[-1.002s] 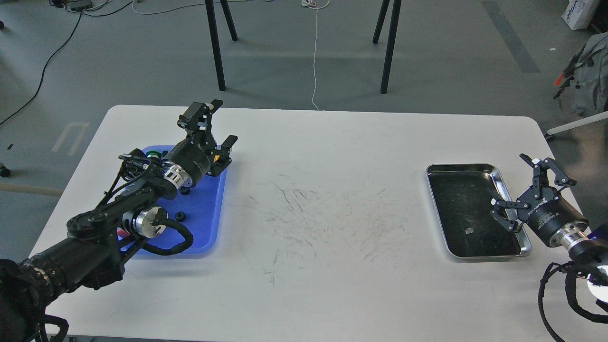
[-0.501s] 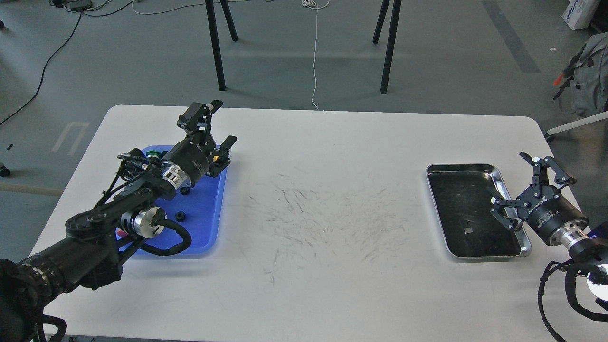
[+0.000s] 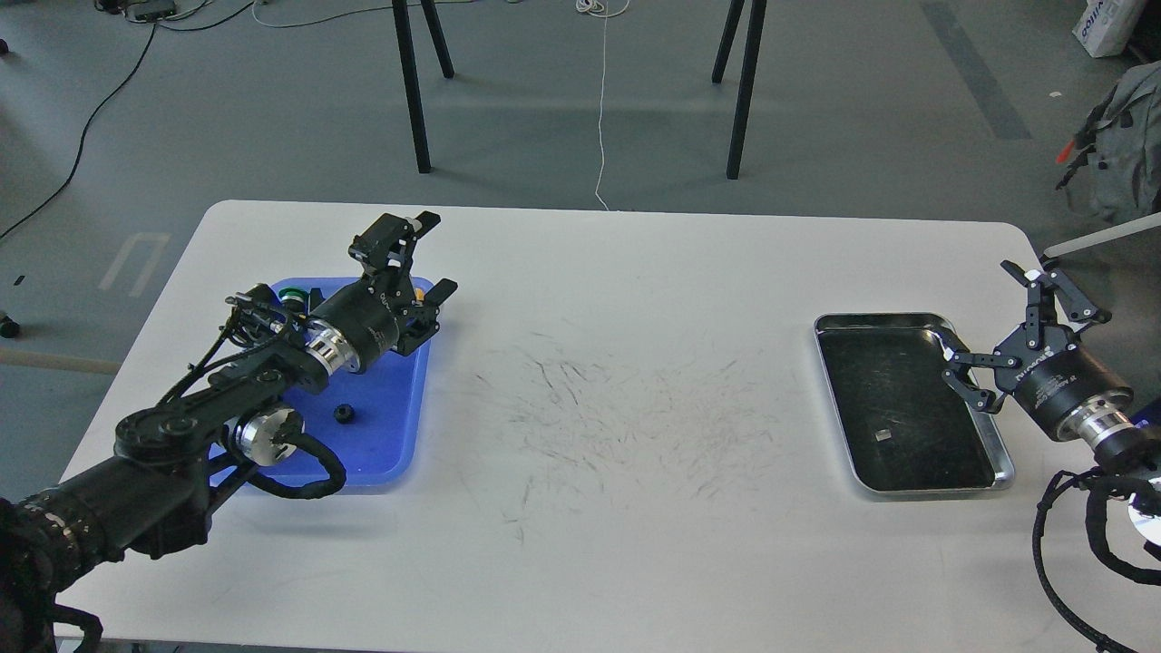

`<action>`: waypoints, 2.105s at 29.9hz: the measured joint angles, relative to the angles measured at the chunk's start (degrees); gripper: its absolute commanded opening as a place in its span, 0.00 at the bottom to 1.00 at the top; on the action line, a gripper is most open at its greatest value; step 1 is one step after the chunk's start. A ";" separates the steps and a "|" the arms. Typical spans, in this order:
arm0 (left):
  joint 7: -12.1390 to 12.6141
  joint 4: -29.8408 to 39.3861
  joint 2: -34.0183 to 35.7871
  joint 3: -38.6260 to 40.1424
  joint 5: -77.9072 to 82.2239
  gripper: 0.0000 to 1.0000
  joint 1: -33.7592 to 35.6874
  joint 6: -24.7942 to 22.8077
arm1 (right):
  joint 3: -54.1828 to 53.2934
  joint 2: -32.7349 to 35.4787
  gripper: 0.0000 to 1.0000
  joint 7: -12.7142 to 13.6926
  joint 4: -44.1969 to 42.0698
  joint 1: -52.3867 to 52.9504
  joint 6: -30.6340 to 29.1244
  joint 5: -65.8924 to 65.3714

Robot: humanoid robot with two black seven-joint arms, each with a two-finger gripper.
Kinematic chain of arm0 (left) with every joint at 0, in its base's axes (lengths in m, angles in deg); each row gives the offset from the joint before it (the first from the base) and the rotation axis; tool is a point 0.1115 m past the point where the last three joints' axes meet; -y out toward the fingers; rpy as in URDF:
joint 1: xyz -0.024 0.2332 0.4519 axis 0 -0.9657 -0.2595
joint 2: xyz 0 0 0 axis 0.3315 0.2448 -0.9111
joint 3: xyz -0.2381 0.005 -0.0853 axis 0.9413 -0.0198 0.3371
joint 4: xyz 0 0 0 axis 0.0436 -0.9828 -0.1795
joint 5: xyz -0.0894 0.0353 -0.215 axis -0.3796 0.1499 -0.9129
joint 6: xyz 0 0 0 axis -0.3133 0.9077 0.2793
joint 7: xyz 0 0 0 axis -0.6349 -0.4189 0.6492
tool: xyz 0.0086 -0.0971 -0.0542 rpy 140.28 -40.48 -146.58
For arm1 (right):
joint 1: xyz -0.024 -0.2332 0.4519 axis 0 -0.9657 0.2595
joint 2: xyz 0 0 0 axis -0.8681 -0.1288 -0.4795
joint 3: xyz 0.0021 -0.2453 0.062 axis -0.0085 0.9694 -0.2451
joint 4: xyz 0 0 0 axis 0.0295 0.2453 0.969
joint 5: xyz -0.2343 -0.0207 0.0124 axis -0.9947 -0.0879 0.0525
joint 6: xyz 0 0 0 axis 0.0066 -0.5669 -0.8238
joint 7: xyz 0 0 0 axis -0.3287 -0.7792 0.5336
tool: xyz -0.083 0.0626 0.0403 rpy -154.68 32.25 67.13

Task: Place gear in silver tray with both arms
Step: 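Move the left gripper over the blue tray toward the black gear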

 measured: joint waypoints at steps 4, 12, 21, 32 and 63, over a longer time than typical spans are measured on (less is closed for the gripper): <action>0.00 0.74 1.49 -0.72 5.01 1.00 0.67 -0.03 | 0.06 0.27 0.99 0.07 -0.01 1.06 -0.07 0.00; 0.00 3.84 5.02 -5.36 13.33 1.00 4.17 0.36 | 0.08 0.37 0.99 0.08 -0.04 1.43 -0.07 -0.09; 0.00 4.30 6.16 -9.68 23.61 1.00 7.84 0.44 | 0.25 0.49 0.99 0.14 -0.15 2.10 -0.05 -0.09; 0.00 5.77 8.11 -9.78 36.57 1.00 7.99 0.27 | 0.43 0.93 0.99 0.16 -0.13 2.13 0.04 -0.09; 0.00 8.76 13.02 -14.69 60.39 1.00 8.20 7.99 | 0.52 2.64 0.99 0.16 0.31 1.44 0.04 -0.09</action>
